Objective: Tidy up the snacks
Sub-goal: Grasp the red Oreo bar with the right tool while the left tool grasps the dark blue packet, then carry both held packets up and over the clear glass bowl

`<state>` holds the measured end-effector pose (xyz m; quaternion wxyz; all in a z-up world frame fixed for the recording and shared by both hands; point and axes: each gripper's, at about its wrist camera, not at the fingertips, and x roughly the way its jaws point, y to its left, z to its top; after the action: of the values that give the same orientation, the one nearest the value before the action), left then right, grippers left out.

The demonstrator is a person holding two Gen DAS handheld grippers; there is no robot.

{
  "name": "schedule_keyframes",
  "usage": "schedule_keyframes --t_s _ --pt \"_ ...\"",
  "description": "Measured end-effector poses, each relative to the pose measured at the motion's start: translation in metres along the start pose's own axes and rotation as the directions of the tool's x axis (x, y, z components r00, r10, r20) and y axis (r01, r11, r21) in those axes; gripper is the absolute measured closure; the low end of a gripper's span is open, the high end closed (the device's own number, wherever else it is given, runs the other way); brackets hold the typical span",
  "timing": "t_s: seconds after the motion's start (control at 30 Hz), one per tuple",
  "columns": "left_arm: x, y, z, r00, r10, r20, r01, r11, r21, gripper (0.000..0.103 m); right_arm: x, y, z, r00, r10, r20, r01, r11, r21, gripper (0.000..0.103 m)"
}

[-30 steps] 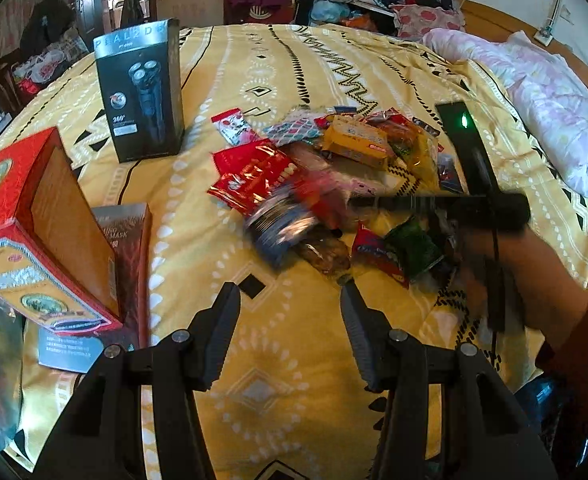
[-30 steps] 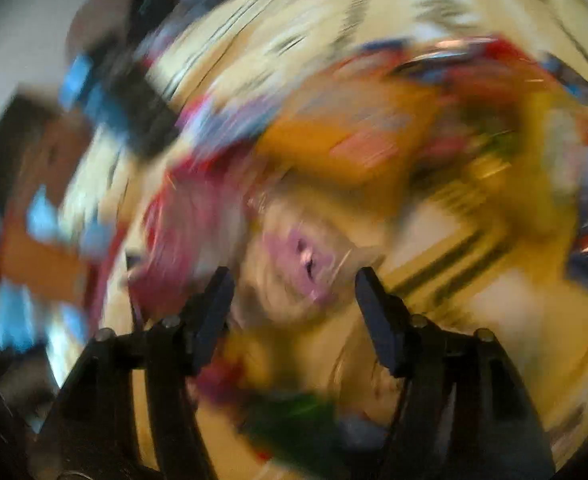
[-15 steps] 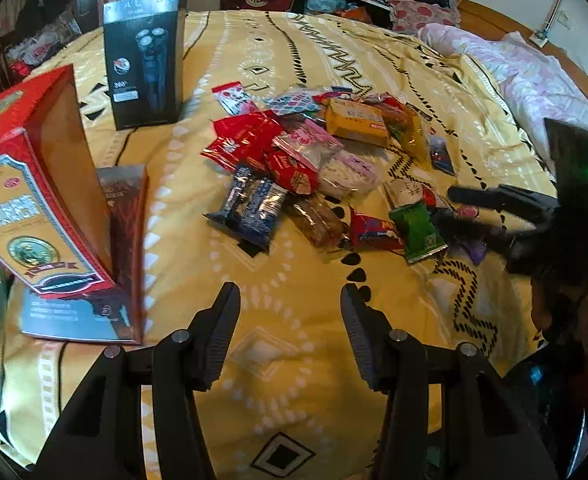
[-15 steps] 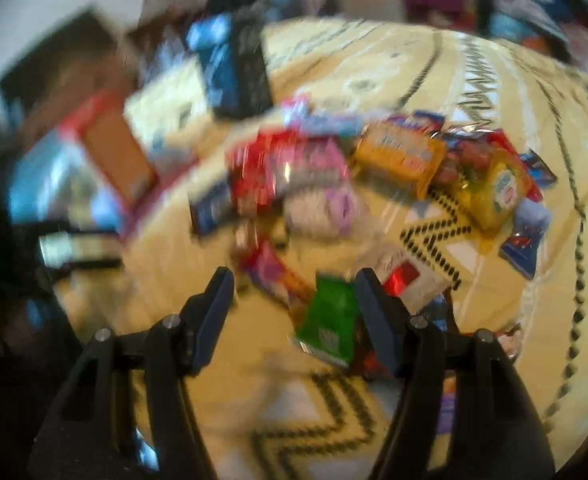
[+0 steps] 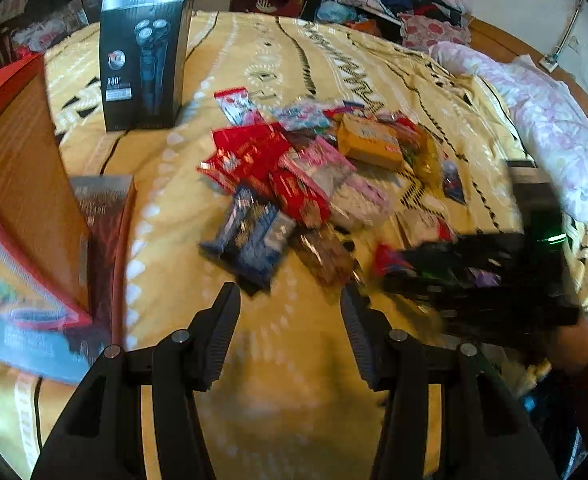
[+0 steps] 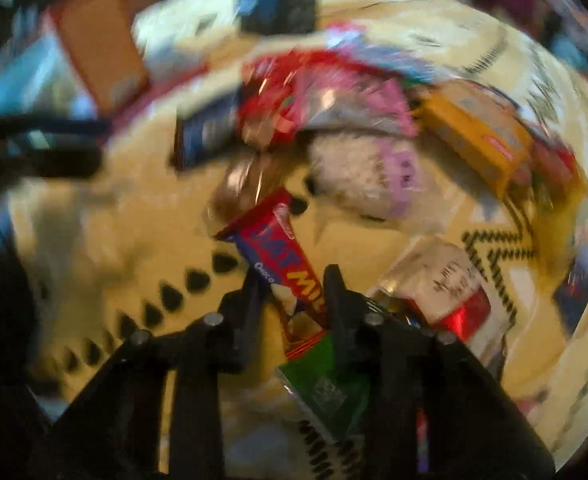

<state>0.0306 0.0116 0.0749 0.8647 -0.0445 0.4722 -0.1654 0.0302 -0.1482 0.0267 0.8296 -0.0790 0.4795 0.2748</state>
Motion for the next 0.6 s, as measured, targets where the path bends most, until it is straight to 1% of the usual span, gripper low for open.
schedule_keyframes --t_s 0.03,0.07,0.1,0.17,0.2,0.23,0.27,0.3,0.33,0.37,0.4,0.43,0.47,0.53,0.57,0.6 --pt "0.005 0.001 0.004 1.0 0.004 0.008 -0.004 1.0 -0.001 0.05 -0.01 -0.007 -0.002 0.998 0.044 0.05 -0.048 0.996 0.079 0.075" --pt "0.011 0.003 0.007 1.0 0.004 0.017 -0.004 1.0 -0.004 0.05 -0.026 -0.016 -0.005 0.986 0.104 0.131 -0.127 0.975 0.182 0.075" --pt "0.017 0.004 0.009 1.0 0.008 0.024 -0.008 1.0 -0.004 0.05 -0.036 -0.021 -0.008 0.974 0.134 0.182 -0.177 0.955 0.24 0.075" --pt "0.033 0.009 0.013 0.999 0.031 0.013 -0.031 1.0 -0.004 0.05 -0.055 -0.027 -0.017 0.94 0.191 0.285 -0.283 0.9 0.332 0.075" --pt "0.039 0.012 0.014 0.999 0.041 0.008 -0.041 0.999 -0.004 0.05 -0.062 -0.027 -0.022 0.919 0.222 0.325 -0.338 0.868 0.363 0.075" --pt "0.044 0.015 0.015 0.999 0.043 0.006 -0.043 0.999 -0.005 0.05 -0.066 -0.025 -0.026 0.908 0.241 0.342 -0.37 0.846 0.385 0.075" --pt "0.049 0.017 0.016 0.998 0.055 0.007 -0.055 0.999 -0.001 0.049 -0.068 -0.021 -0.032 0.907 0.247 0.34 -0.38 0.828 0.412 0.075" --pt "0.053 0.018 0.016 0.998 0.069 0.012 -0.069 0.998 0.002 0.041 -0.067 -0.016 -0.038 0.913 0.247 0.325 -0.375 0.82 0.431 0.075" --pt "0.055 0.019 0.016 0.997 0.074 0.018 -0.074 0.997 0.003 0.038 -0.064 -0.011 -0.042 0.921 0.246 0.303 -0.365 0.816 0.448 0.075" --pt "0.057 0.018 0.016 0.996 0.078 0.033 -0.078 0.997 0.009 0.035 -0.059 -0.006 -0.048 0.934 0.234 0.27 -0.339 0.819 0.464 0.075" --pt "0.06 0.017 0.016 0.996 0.081 0.039 -0.082 0.996 0.019 0.033 -0.052 -0.002 -0.052 0.954 0.203 0.222 -0.288 0.833 0.473 0.075" --pt "0.063 0.015 0.016 0.995 0.092 0.043 -0.094 0.995 0.032 0.032 -0.045 0.002 -0.057 0.969 0.173 0.179 -0.239 0.849 0.472 0.075" --pt "0.067 0.014 0.015 0.993 0.109 0.048 -0.112 0.993 0.046 0.032 -0.039 0.005 -0.059 0.976 0.156 0.152 -0.21 0.857 0.47 0.074" --pt "0.072 0.013 0.014 0.99 0.13 0.048 -0.133 0.989 0.062 0.032 -0.029 0.011 -0.06 0.989 0.105 0.107 -0.142 0.881 0.451 0.074" --pt "0.073 0.012 0.013 0.99 0.136 0.048 -0.139 0.988 0.072 0.033 -0.027 0.013 -0.058 0.991 0.088 0.105 -0.126 0.889 0.44 0.074" --pt "0.073 0.011 0.012 0.989 0.143 0.045 -0.147 0.986 0.08 0.047 -0.023 0.014 -0.057 0.992 0.073 0.102 -0.11 0.896 0.431 0.074"
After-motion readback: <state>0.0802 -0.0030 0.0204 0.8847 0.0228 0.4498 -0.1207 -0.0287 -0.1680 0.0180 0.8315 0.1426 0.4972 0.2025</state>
